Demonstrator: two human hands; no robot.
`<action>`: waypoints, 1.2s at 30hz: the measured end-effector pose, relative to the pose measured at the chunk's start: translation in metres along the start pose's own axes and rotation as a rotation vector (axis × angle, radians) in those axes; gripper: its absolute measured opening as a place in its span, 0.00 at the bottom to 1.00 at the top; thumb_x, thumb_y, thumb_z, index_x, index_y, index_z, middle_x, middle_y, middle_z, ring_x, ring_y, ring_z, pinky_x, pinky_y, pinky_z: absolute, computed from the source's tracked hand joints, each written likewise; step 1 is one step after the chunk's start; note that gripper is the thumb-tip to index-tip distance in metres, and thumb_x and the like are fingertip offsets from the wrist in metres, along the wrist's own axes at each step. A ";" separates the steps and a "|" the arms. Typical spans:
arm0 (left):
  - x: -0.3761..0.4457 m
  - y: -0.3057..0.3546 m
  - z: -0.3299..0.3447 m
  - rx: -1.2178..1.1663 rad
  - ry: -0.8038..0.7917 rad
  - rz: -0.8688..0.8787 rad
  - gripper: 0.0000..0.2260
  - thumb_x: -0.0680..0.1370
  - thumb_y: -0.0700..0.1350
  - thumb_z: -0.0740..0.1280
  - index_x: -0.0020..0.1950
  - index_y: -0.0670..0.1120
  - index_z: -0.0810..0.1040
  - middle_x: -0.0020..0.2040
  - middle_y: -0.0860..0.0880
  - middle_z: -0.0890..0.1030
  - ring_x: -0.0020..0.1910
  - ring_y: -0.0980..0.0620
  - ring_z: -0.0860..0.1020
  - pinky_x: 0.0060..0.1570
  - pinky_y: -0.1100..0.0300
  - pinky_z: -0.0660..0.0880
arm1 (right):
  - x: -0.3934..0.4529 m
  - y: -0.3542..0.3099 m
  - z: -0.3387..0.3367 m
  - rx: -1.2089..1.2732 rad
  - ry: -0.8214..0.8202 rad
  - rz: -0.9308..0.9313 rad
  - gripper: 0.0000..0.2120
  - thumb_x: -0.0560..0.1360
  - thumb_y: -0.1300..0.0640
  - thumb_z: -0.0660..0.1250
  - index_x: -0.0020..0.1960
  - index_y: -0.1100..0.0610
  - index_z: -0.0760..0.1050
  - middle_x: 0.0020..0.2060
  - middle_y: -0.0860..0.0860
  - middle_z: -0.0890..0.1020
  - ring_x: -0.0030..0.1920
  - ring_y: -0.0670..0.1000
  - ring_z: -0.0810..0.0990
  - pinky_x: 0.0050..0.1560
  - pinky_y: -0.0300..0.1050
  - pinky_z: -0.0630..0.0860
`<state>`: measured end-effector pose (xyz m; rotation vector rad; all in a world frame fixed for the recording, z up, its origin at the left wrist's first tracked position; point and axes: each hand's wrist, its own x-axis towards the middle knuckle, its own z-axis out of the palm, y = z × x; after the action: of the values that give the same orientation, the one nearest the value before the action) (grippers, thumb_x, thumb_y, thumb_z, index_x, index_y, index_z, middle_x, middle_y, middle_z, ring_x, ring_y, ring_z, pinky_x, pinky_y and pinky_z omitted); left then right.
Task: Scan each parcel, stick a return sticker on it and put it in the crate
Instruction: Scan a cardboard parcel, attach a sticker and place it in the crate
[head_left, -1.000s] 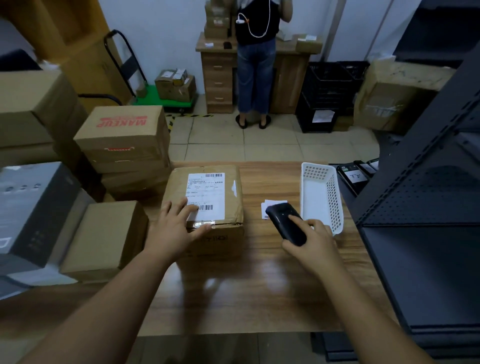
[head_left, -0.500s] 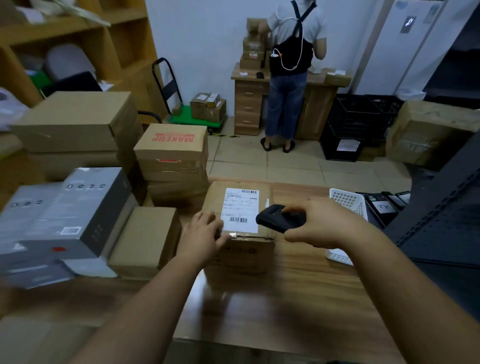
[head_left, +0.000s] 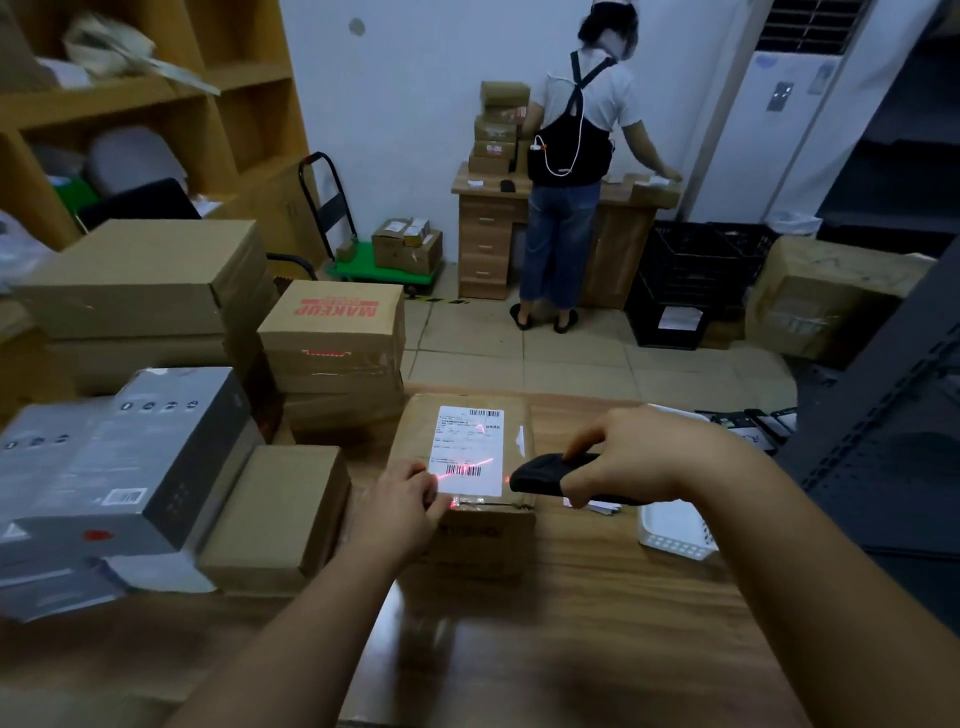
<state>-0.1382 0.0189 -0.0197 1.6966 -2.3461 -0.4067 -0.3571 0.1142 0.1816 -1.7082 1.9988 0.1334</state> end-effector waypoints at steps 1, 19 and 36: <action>0.000 0.001 0.000 -0.006 0.006 -0.001 0.15 0.79 0.59 0.61 0.58 0.52 0.79 0.69 0.55 0.70 0.63 0.53 0.71 0.56 0.57 0.70 | 0.000 0.000 -0.002 0.004 -0.010 -0.001 0.17 0.67 0.42 0.71 0.55 0.43 0.80 0.48 0.45 0.79 0.45 0.45 0.76 0.43 0.44 0.75; 0.015 -0.009 0.008 -0.444 -0.050 -0.308 0.41 0.63 0.60 0.79 0.73 0.53 0.68 0.67 0.45 0.75 0.64 0.44 0.73 0.63 0.50 0.72 | 0.022 0.019 -0.001 0.194 -0.005 0.061 0.13 0.68 0.43 0.70 0.52 0.43 0.80 0.49 0.47 0.78 0.47 0.49 0.76 0.42 0.44 0.78; 0.012 -0.003 -0.006 -0.291 0.040 -0.267 0.39 0.67 0.63 0.75 0.75 0.57 0.63 0.66 0.47 0.71 0.62 0.46 0.73 0.58 0.46 0.76 | 0.024 0.032 -0.014 0.374 0.035 0.114 0.14 0.71 0.43 0.69 0.54 0.46 0.78 0.49 0.50 0.75 0.49 0.52 0.74 0.41 0.46 0.78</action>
<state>-0.1375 0.0056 -0.0146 1.8527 -1.9226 -0.7143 -0.3935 0.0934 0.1759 -1.3701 1.9954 -0.2215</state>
